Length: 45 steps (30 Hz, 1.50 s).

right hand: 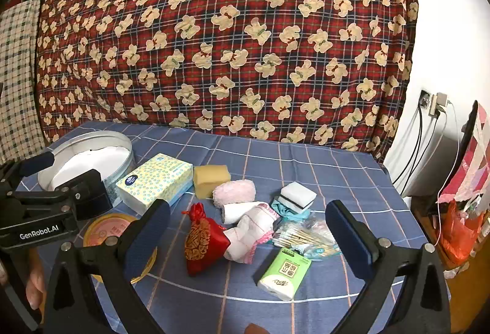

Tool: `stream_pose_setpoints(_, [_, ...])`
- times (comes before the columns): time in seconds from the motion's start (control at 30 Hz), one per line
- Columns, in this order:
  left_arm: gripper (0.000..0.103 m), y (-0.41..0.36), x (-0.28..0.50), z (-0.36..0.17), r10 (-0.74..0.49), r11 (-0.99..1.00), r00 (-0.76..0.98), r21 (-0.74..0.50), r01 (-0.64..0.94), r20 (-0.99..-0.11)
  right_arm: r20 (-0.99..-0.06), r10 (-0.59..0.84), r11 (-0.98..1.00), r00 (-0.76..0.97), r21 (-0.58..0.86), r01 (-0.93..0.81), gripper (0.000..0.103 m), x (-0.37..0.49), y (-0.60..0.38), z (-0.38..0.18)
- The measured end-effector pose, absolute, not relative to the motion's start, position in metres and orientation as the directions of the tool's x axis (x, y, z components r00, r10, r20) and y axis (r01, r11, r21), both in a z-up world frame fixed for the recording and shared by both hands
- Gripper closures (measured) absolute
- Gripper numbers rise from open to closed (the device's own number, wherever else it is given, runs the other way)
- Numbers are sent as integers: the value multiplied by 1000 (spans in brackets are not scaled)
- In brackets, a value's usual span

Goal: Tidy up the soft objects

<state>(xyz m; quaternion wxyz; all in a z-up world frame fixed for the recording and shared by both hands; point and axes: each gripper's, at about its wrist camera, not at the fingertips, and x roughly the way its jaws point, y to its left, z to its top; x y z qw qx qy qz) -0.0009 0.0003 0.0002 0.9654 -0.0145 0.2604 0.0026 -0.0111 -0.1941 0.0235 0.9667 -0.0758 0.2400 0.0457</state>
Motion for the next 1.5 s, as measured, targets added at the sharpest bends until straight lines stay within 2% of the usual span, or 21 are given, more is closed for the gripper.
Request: stream_pose_setpoints(1.5, [0, 0, -2, 0, -5, 999, 868, -30, -11, -497, -469, 61, 984, 881, -118, -131, 0, -10, -188, 19])
